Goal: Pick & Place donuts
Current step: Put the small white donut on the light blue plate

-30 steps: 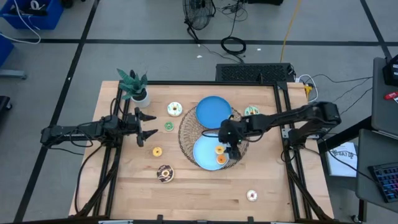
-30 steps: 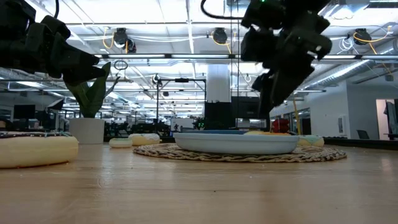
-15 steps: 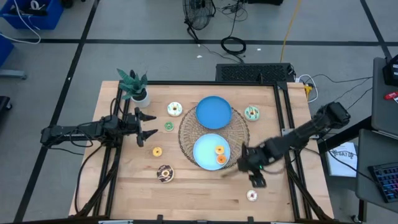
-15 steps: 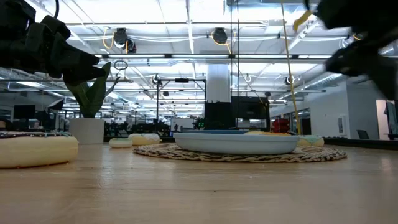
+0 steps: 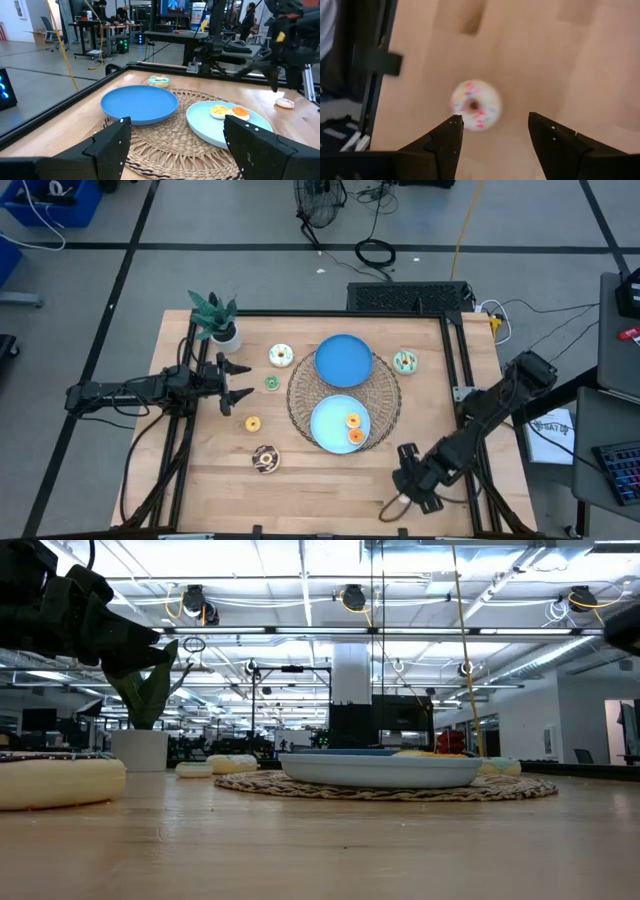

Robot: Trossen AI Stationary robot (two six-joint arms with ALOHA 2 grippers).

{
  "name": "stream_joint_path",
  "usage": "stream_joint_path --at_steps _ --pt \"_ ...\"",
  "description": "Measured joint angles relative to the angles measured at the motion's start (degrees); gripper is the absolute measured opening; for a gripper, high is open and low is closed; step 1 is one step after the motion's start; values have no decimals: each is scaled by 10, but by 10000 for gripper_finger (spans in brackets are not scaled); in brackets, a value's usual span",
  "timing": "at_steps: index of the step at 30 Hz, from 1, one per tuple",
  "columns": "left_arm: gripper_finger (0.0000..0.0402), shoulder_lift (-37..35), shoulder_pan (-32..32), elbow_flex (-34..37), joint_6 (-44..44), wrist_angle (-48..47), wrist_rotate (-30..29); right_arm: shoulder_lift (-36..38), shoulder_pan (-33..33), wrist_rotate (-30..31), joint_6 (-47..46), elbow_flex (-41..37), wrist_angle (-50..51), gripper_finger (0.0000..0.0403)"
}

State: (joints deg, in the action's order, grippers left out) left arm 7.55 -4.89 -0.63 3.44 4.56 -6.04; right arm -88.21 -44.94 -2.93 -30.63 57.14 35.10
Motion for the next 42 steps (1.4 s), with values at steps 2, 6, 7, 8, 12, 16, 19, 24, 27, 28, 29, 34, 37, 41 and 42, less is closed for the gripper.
stream_joint_path --at_steps 2,6,7,8,12,16,19,24,27,28,29,34,37,41,42 --pt "310 0 0 0 0 0 0 -11 -16 -1 -3 0 -5 212" --pt "310 0 0 0 0 0 0 -30 -47 3 -27 0 -14 212" --pt "310 0 0 0 0 0 0 -36 -53 5 -32 0 -23 212" --pt "310 0 0 0 0 0 0 -42 -60 13 -37 0 -33 212" --pt "310 0 0 0 0 0 0 -66 -74 41 -32 0 -68 212" --pt "310 0 0 0 0 0 0 -81 -74 76 -29 0 -72 212" --pt "310 0 0 0 0 0 0 -85 -76 80 -32 0 -73 212" --pt "310 0 0 0 0 0 0 -85 -83 105 -59 0 -75 212" --pt "310 0 0 0 0 0 0 -85 -89 104 -95 0 -76 212" --pt "310 0 0 0 0 0 0 -85 -93 101 -108 0 -79 212" --pt "310 0 0 0 0 0 0 -84 -97 92 -115 0 -82 212" --pt "310 0 0 0 0 0 0 -75 -114 73 -105 0 -99 212" --pt "310 0 0 0 0 0 0 -67 -114 89 -107 0 -100 212" --pt "310 0 0 0 0 0 0 -59 -114 120 -104 0 -101 212" --pt "310 0 0 0 0 0 0 -59 -114 122 -103 0 -101 212"
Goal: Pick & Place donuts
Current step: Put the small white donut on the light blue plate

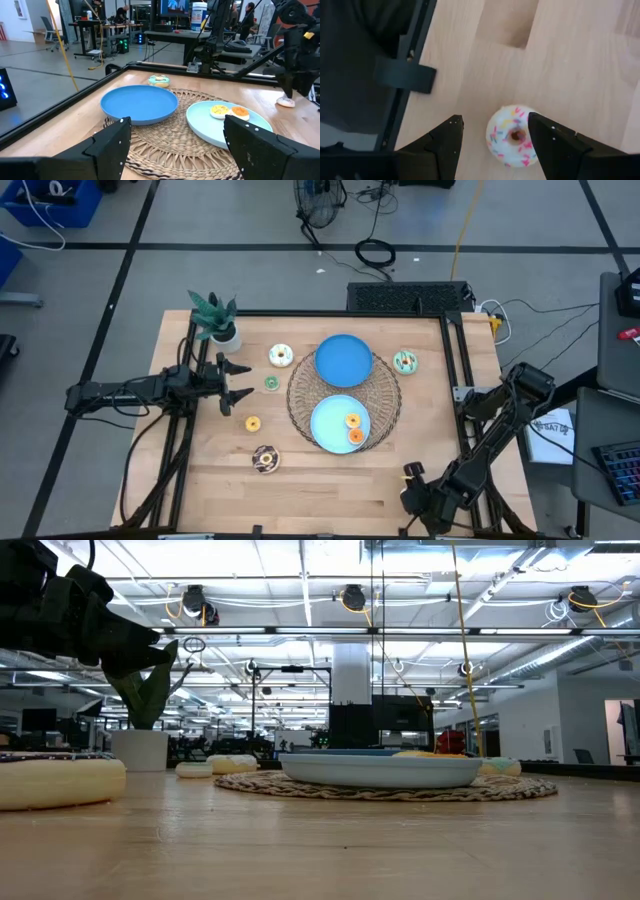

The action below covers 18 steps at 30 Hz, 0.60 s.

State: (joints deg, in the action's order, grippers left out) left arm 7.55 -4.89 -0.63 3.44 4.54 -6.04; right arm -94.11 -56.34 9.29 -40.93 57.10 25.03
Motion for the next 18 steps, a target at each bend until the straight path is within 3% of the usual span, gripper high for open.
stream_joint_path --at_steps 18 --pt "310 0 0 0 0 0 0 -1 -5 30 -55 0 50 212"
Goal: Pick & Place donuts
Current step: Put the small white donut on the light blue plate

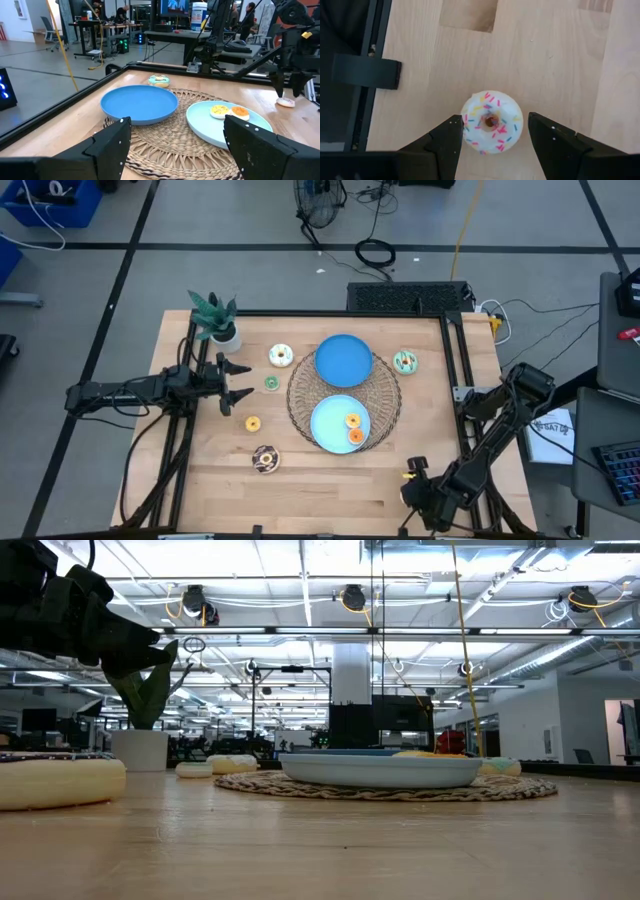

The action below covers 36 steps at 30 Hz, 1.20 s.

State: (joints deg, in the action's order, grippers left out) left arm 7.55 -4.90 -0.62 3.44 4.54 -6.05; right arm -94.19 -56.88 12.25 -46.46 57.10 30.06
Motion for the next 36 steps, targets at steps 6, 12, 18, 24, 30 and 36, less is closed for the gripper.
stream_joint_path --at_steps 6,12,18,24,30,36 --pt "310 0 0 0 0 0 0 -20 -7 10 -4 0 1 212" --pt "310 0 0 0 0 0 0 -28 -8 -1 -11 0 0 212" --pt "310 0 0 0 0 0 0 -28 -10 -3 -26 0 -1 212" --pt "310 0 0 0 0 0 0 -28 -10 -4 -38 0 0 212" --pt "310 0 0 0 0 0 0 -46 -14 -5 -38 0 -2 212" --pt "310 0 0 0 0 0 0 -58 -14 -3 -36 2 -2 212"
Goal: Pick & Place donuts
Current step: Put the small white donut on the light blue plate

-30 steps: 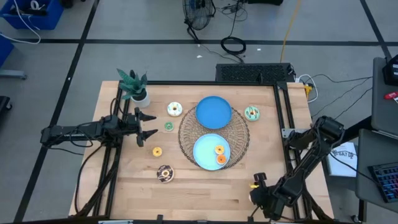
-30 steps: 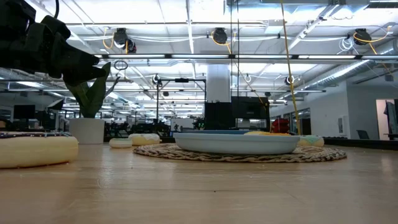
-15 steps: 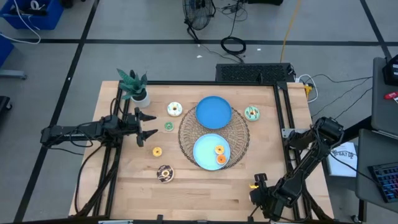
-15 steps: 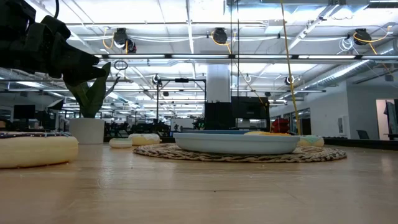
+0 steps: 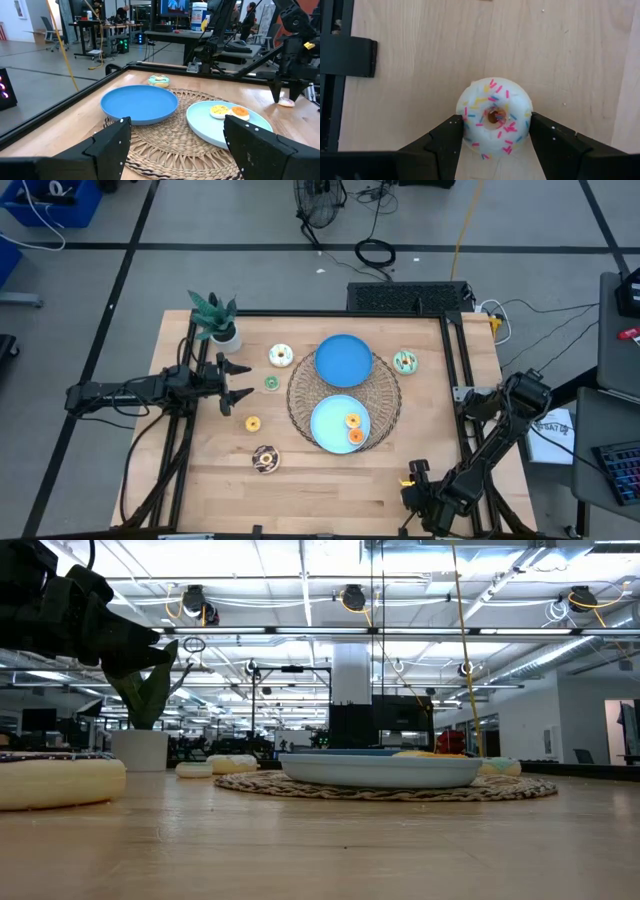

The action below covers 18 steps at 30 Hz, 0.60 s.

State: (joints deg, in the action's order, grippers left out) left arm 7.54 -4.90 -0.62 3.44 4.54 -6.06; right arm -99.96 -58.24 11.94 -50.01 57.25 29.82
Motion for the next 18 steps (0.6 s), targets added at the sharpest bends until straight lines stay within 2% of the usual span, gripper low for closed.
stream_joint_path --at_steps 6,18 --pt "310 0 0 0 0 0 0 1 0 -4 -2 0 0 203" --pt "310 0 0 0 0 0 0 11 1 -12 1 -3 4 134"
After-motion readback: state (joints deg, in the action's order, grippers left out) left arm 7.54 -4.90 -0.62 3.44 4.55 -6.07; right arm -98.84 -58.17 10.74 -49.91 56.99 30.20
